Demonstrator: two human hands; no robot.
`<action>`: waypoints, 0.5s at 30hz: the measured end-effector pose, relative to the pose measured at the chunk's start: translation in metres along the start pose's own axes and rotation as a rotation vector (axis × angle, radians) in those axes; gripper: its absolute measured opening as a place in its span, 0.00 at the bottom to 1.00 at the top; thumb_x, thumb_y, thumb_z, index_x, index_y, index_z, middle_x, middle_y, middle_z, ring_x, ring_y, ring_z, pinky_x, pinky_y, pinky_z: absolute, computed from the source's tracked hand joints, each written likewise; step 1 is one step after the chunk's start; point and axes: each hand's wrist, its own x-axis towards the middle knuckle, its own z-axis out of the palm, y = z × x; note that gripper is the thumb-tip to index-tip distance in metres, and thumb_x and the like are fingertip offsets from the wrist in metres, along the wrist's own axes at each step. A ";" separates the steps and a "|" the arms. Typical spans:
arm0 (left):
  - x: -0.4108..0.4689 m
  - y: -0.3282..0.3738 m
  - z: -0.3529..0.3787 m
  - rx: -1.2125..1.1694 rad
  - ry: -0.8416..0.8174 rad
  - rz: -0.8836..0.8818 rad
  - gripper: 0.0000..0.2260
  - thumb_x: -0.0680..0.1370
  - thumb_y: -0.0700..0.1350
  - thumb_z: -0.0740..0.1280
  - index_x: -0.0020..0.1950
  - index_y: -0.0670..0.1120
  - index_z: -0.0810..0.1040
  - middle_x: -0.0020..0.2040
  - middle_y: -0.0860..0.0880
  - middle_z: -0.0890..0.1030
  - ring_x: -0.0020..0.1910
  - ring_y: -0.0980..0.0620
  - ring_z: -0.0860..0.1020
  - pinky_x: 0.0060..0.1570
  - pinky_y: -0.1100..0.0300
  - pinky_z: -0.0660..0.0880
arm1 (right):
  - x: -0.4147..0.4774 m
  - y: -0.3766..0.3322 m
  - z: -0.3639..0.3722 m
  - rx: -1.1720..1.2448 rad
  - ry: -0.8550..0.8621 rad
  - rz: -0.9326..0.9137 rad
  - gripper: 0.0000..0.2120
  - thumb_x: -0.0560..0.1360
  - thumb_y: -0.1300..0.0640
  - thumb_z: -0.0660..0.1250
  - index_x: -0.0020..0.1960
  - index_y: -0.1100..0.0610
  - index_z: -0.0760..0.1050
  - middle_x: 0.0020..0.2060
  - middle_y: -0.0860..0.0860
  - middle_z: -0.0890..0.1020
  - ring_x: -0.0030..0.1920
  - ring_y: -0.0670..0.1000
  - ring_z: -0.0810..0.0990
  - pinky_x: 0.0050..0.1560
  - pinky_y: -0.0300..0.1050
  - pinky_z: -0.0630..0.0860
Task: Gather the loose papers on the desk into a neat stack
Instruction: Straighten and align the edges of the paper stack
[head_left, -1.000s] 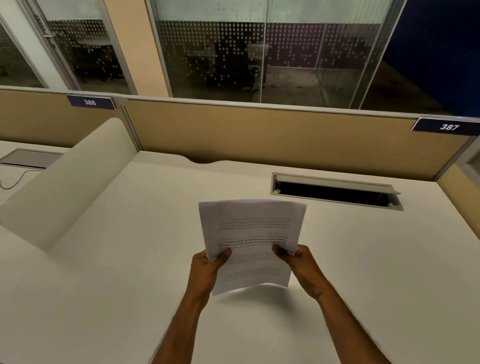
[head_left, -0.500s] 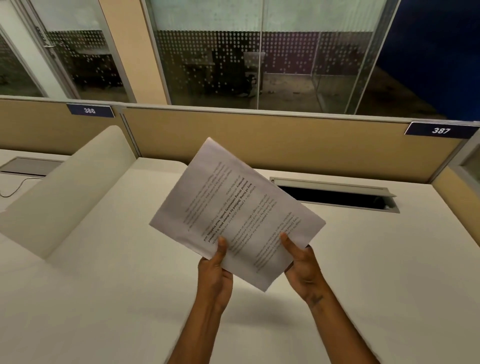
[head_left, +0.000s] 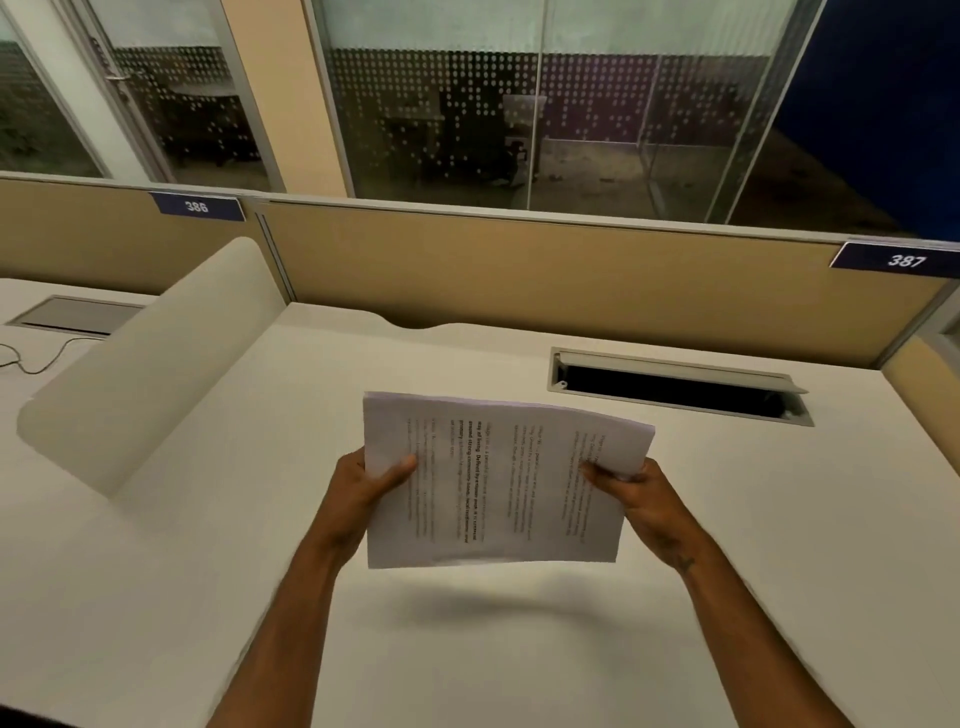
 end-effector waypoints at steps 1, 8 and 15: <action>-0.002 -0.003 0.003 0.003 0.024 -0.005 0.20 0.70 0.55 0.76 0.56 0.44 0.84 0.52 0.41 0.87 0.50 0.38 0.85 0.46 0.47 0.84 | 0.002 0.004 -0.002 -0.017 0.013 0.001 0.11 0.70 0.48 0.74 0.52 0.44 0.83 0.47 0.52 0.87 0.50 0.56 0.85 0.53 0.56 0.82; -0.018 -0.040 0.012 -0.034 0.074 -0.048 0.20 0.63 0.61 0.78 0.48 0.50 0.88 0.47 0.44 0.88 0.45 0.46 0.86 0.46 0.52 0.82 | 0.001 0.036 -0.005 -0.021 0.082 0.043 0.14 0.70 0.51 0.74 0.55 0.48 0.82 0.48 0.50 0.88 0.51 0.51 0.85 0.53 0.49 0.82; -0.030 -0.083 0.024 -0.081 0.124 -0.155 0.20 0.68 0.47 0.77 0.59 0.49 0.84 0.53 0.46 0.88 0.54 0.47 0.85 0.56 0.47 0.81 | -0.003 0.081 0.001 -0.026 0.099 0.197 0.11 0.74 0.55 0.73 0.56 0.48 0.82 0.51 0.50 0.87 0.55 0.53 0.84 0.57 0.49 0.81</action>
